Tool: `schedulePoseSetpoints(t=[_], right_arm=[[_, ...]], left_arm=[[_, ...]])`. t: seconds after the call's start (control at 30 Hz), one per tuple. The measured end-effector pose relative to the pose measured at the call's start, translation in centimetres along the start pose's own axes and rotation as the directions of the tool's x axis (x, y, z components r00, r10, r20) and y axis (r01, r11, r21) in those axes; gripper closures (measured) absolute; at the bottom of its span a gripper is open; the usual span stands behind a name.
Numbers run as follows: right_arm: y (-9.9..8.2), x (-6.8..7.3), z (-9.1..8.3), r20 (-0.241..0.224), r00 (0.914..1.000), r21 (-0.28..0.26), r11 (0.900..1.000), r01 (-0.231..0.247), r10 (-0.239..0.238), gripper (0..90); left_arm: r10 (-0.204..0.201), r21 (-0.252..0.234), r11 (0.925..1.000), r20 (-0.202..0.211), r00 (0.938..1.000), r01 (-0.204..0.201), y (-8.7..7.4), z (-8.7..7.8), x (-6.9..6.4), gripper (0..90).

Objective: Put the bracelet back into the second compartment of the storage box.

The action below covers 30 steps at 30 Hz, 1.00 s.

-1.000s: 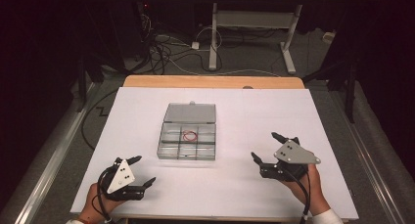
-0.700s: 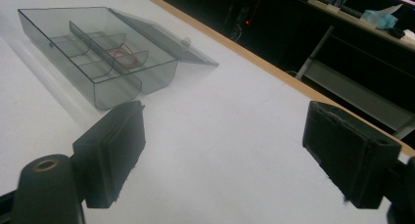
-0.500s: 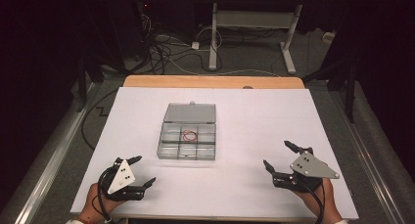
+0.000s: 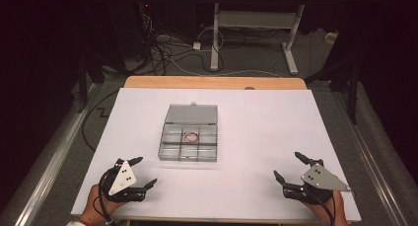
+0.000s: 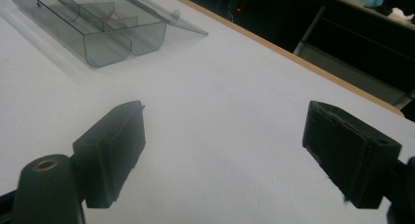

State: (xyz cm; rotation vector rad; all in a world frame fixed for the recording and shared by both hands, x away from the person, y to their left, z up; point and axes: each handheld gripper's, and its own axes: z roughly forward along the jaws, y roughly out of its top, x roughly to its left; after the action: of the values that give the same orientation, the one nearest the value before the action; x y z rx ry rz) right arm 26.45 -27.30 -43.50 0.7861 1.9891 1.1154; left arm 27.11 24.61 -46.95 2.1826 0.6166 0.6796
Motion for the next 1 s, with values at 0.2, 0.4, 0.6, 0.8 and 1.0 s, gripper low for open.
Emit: schedulePoseSetpoints(t=[0.2, 0.4, 0.6, 0.8, 1.0], right_arm=[[-1.5, 0.0, -0.5, 0.008, 0.9998, 0.015, 0.9997, -0.020, 0.020, 16.7], [-3.3, 0.6, -0.8, -0.006, 0.9998, 0.055, 0.9983, -0.019, 0.019, 16.8], [-3.7, 1.0, -0.7, -0.022, 0.9995, 0.070, 0.9973, -0.019, 0.021, 16.8], [-3.5, 0.9, -1.0, -0.017, 0.9992, 0.043, 0.9984, -0.036, 0.036, 16.8], [-2.9, 1.0, -1.3, -0.006, 0.9998, 0.020, 0.9996, -0.020, 0.020, 16.9]], left_arm=[[-0.004, -0.004, 1.0000, -0.001, 1.0000, 0.004, 0.0, 0.0, 0.1, 18.3], [-0.003, -0.001, 1.0000, -0.001, 1.0000, 0.003, 0.0, 0.0, 0.1, 18.3], [-0.004, 0.002, 1.0000, -0.004, 1.0000, 0.004, 0.0, -0.1, 0.0, 18.3], [0.004, 0.002, 1.0000, -0.005, 1.0000, -0.004, -0.1, -0.2, -0.2, 18.3], [0.003, 0.002, 1.0000, -0.011, 0.9999, -0.003, -0.2, -0.6, -0.2, 18.3]])
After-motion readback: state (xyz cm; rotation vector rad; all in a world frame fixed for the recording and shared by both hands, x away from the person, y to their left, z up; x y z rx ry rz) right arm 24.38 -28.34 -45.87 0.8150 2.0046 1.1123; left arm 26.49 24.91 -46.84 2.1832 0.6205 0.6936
